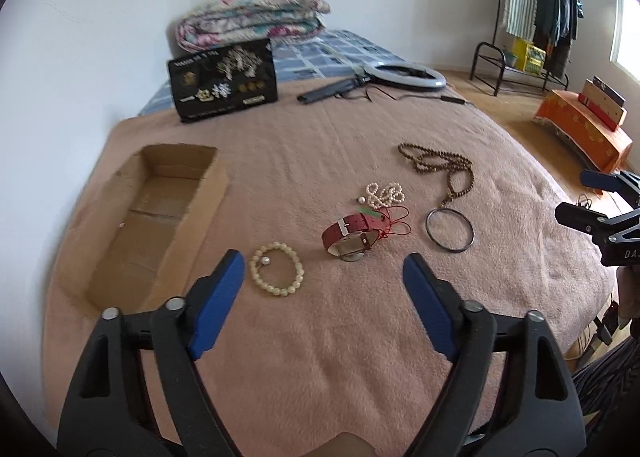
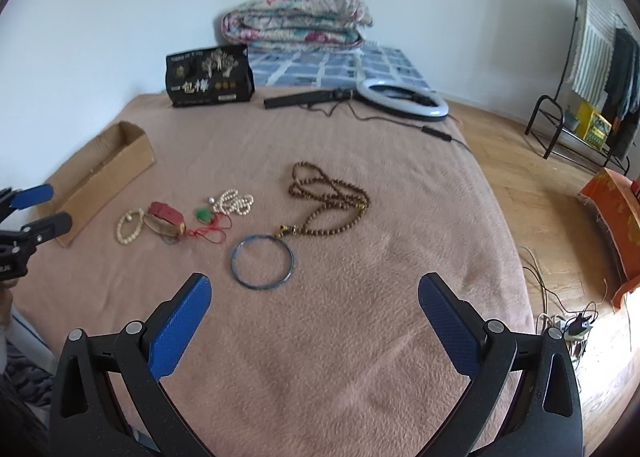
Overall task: Organize jewelry
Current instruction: 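Lower the left tool onto the red watch and close on it while the right tool approaches the blue bangle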
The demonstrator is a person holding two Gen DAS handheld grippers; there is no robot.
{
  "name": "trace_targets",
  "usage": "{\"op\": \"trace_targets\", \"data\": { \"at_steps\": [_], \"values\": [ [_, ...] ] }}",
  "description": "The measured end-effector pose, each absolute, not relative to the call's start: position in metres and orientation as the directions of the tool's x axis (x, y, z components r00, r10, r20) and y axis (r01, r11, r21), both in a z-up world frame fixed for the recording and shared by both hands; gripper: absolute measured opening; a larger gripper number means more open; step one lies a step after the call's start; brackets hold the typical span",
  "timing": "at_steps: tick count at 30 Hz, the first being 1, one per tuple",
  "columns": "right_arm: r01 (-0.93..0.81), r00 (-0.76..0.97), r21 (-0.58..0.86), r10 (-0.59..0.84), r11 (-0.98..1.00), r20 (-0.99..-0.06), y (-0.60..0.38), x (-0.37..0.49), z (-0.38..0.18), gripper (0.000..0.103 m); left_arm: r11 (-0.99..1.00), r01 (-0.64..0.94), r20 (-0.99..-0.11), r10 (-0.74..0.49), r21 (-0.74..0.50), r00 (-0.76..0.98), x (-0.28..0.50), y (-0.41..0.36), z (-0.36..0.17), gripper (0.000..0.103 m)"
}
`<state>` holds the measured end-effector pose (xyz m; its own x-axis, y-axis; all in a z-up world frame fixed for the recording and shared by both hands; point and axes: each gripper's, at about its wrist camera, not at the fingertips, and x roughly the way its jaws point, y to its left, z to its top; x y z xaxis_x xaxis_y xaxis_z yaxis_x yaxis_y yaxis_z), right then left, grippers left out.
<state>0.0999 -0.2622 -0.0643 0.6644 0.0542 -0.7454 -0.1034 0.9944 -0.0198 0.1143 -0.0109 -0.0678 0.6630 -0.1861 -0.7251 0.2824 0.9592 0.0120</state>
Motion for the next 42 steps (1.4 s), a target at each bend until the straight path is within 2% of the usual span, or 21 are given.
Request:
{"op": "trace_targets", "data": {
  "at_steps": [4, 7, 10, 13, 14, 18, 20, 22, 24, 28, 31, 35, 39, 40, 42],
  "values": [
    [-0.134, 0.625, -0.010, 0.077, 0.991, -0.777, -0.260, 0.118, -0.078, 0.098, 0.944, 0.329, -0.750, -0.217, 0.001, 0.625, 0.133, -0.018, -0.087, 0.070],
    [-0.148, 0.581, 0.026, 0.108, 0.989, -0.807, -0.259, 0.133, -0.091, 0.093, 0.934, 0.357, -0.768, -0.233, -0.006, 0.596, 0.145, -0.023, -0.100, 0.062],
    [-0.151, 0.528, 0.073, 0.143, 0.986, -0.837, -0.260, 0.149, -0.105, 0.082, 0.922, 0.385, -0.788, -0.261, -0.032, 0.558, 0.158, -0.027, -0.111, 0.061],
    [-0.137, 0.489, 0.112, 0.166, 0.984, -0.856, -0.265, 0.164, -0.119, 0.080, 0.915, 0.402, -0.793, -0.261, -0.023, 0.550, 0.171, -0.030, -0.121, 0.061],
    [-0.128, 0.477, 0.127, 0.174, 0.984, -0.862, -0.268, 0.168, -0.124, 0.074, 0.914, 0.405, -0.799, -0.260, -0.023, 0.542, 0.176, -0.030, -0.124, 0.057],
    [-0.082, 0.429, 0.185, 0.202, 0.979, -0.880, -0.279, 0.182, -0.139, 0.068, 0.910, 0.415, -0.810, -0.260, -0.023, 0.526, 0.190, -0.032, -0.135, 0.056],
    [-0.055, 0.409, 0.216, 0.220, 0.975, -0.886, -0.286, 0.187, -0.145, 0.061, 0.905, 0.425, -0.811, -0.255, -0.008, 0.527, 0.194, -0.035, -0.139, 0.056],
    [-0.043, 0.398, 0.238, 0.235, 0.970, -0.887, -0.289, 0.190, -0.149, 0.060, 0.901, 0.433, -0.813, -0.255, -0.003, 0.523, 0.198, -0.037, -0.143, 0.056],
    [-0.039, 0.389, 0.251, 0.246, 0.967, -0.888, -0.288, 0.193, -0.152, 0.059, 0.899, 0.439, -0.816, -0.255, -0.001, 0.518, 0.202, -0.038, -0.146, 0.051],
    [-0.056, 0.369, 0.264, 0.266, 0.963, -0.891, -0.281, 0.198, -0.157, 0.057, 0.898, 0.440, -0.823, -0.255, -0.007, 0.507, 0.205, -0.037, -0.153, 0.050],
    [-0.077, 0.353, 0.263, 0.273, 0.962, -0.895, -0.273, 0.201, -0.160, 0.056, 0.898, 0.440, -0.828, -0.249, -0.003, 0.503, 0.208, -0.037, -0.157, 0.042],
    [-0.078, 0.338, 0.254, 0.265, 0.964, -0.903, -0.266, 0.206, -0.165, 0.055, 0.897, 0.441, -0.823, -0.256, -0.008, 0.506, 0.210, -0.037, -0.157, 0.041],
    [-0.104, 0.360, 0.232, 0.255, 0.967, -0.898, -0.260, 0.204, -0.159, 0.056, 0.895, 0.446, -0.825, -0.271, -0.025, 0.497, 0.212, -0.037, -0.158, 0.029],
    [-0.125, 0.365, 0.211, 0.242, 0.970, -0.899, -0.256, 0.204, -0.159, 0.056, 0.894, 0.447, -0.824, -0.272, -0.025, 0.497, 0.213, -0.038, -0.158, 0.028],
    [-0.147, 0.364, 0.189, 0.230, 0.971, -0.903, -0.249, 0.204, -0.160, 0.065, 0.893, 0.449, -0.823, -0.272, -0.024, 0.498, 0.214, -0.039, -0.159, 0.024]
  ]
}}
